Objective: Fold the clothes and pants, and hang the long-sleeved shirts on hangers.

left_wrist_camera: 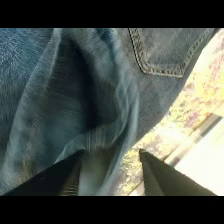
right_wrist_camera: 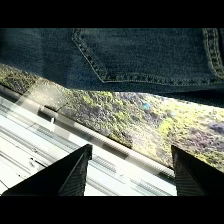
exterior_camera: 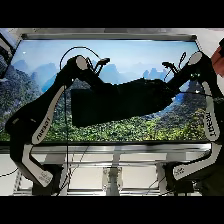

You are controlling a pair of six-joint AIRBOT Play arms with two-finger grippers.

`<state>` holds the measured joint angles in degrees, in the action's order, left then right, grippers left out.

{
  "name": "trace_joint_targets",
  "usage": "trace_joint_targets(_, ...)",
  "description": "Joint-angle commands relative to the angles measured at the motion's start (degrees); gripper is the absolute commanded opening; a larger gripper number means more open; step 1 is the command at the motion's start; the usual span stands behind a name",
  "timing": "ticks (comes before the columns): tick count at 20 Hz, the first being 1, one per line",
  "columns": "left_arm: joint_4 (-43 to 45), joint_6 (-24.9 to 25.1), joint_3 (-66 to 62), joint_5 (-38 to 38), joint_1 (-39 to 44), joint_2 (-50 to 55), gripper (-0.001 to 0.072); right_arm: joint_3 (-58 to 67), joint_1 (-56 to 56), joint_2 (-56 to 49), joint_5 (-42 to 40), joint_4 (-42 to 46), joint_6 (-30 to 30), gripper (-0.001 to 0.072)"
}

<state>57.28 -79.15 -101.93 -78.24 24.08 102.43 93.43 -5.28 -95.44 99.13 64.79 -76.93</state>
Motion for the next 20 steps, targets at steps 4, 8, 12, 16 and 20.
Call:
trace_joint_targets(4, -1.1, -0.4, 0.0, -5.4, -3.1, 0.0, 0.0433, 0.0, 0.0, 0.0, 0.8, 0.0, -0.1, 0.0545)
trace_joint_targets(8, 1.3, -2.3, 0.0, -8.0, -10.7, -3.1, 0.0433, 0.0, -0.2, 0.2, 0.6, 0.0, 0.1, 0.0545)
trace_joint_targets(12, 14.2, -5.8, 4.7, -13.4, -18.4, -8.4, 0.0434, -1.7, 2.6, 0.7, -4.2, -4.8, 1.4, 0.0545)
trace_joint_targets(16, 13.5, -5.7, 21.1, -8.2, -25.5, -14.3, 0.0435, -1.7, 6.8, 0.8, -6.3, -4.5, 2.9, 0.0545)
trace_joint_targets(20, 7.6, -2.7, 34.2, 0.5, -28.2, -15.1, 0.0668, -1.7, 8.2, 0.8, -7.4, -4.6, 3.1, 0.0545)
